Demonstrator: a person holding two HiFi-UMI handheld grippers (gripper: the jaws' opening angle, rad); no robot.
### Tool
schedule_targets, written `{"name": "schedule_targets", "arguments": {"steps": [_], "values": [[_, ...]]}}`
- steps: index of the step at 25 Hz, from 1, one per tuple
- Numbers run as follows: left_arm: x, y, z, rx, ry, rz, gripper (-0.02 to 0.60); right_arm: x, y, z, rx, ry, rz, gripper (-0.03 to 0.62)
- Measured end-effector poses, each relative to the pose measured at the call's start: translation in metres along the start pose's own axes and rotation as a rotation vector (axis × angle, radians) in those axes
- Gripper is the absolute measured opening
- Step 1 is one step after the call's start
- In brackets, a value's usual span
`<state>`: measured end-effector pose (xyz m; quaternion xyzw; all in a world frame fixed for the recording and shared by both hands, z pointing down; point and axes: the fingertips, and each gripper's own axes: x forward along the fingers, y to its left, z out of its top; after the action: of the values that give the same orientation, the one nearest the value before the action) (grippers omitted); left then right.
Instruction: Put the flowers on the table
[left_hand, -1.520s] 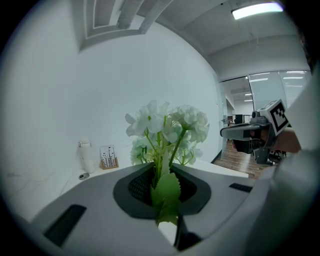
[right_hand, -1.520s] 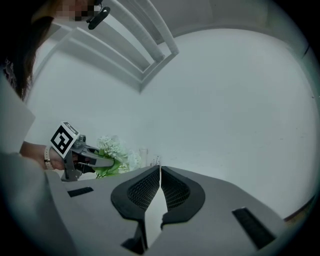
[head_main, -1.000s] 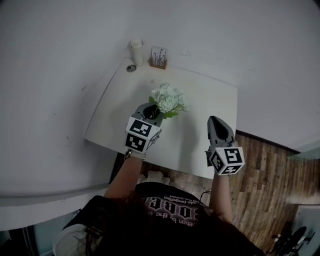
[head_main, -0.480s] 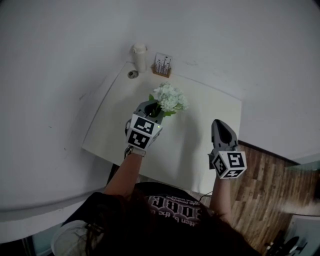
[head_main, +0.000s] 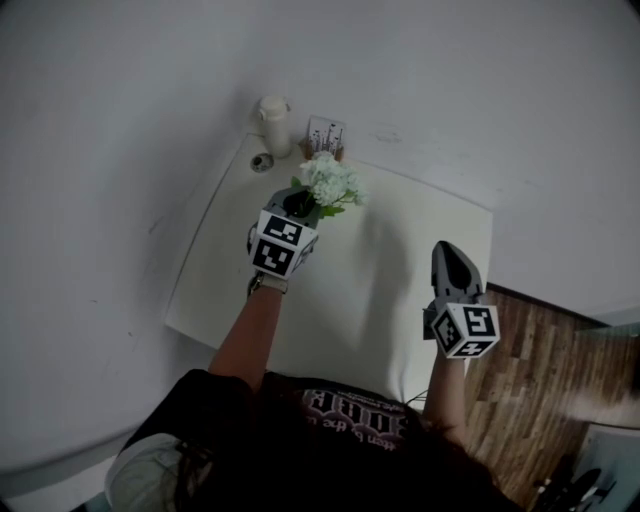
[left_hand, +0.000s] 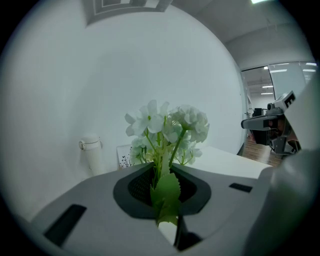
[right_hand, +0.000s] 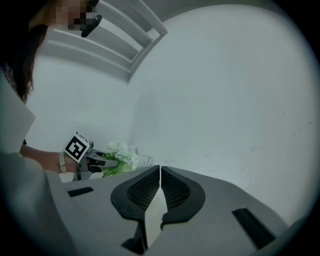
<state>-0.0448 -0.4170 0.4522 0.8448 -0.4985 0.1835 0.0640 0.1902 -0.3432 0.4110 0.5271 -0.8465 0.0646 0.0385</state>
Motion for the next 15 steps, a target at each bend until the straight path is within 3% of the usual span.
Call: {"name": "schedule_targets", "arguments": {"steps": [15], "values": [[0.064,0.024,-0.07,-0.036,0.132,-0.019,0.043,0.029,0.0,-0.033,0.017,0.093,0.001,0.032]]}}
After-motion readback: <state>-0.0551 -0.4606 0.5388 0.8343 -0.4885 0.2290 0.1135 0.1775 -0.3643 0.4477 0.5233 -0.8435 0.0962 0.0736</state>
